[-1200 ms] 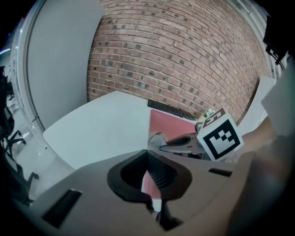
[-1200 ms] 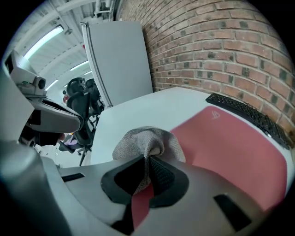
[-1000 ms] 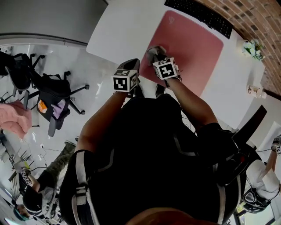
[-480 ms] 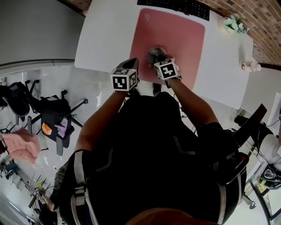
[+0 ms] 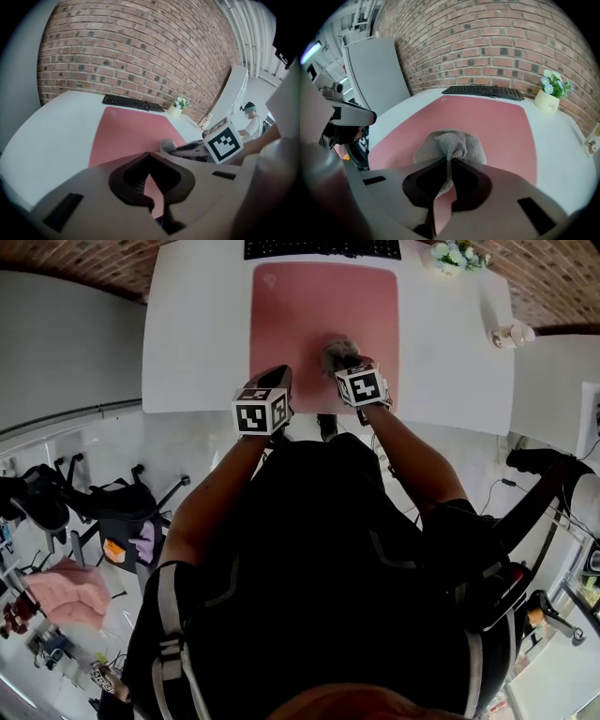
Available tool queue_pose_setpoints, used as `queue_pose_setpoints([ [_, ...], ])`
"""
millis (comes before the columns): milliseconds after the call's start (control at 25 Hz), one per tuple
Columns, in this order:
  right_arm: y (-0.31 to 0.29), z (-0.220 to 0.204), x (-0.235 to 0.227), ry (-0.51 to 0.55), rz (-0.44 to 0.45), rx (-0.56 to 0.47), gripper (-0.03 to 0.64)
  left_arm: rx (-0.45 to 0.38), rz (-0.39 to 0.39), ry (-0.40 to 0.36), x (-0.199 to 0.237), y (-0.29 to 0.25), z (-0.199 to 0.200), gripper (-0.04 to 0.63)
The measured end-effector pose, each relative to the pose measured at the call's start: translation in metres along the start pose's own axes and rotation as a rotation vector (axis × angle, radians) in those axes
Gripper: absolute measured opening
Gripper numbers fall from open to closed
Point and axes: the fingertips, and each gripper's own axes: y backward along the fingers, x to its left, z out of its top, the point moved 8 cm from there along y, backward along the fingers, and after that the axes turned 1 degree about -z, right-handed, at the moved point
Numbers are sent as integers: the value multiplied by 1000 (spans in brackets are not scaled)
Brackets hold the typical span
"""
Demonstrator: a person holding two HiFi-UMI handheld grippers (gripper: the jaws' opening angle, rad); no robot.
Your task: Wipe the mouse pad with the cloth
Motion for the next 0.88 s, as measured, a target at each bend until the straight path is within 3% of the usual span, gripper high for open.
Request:
queue_pose_setpoints([
  [560, 45, -39, -80, -184, -184, 5, 34, 4, -67, -45, -20, -5, 1, 0],
  [880, 70, -39, -103, -211, -313, 24, 34, -34, -56, -38, -10, 13, 1, 0],
])
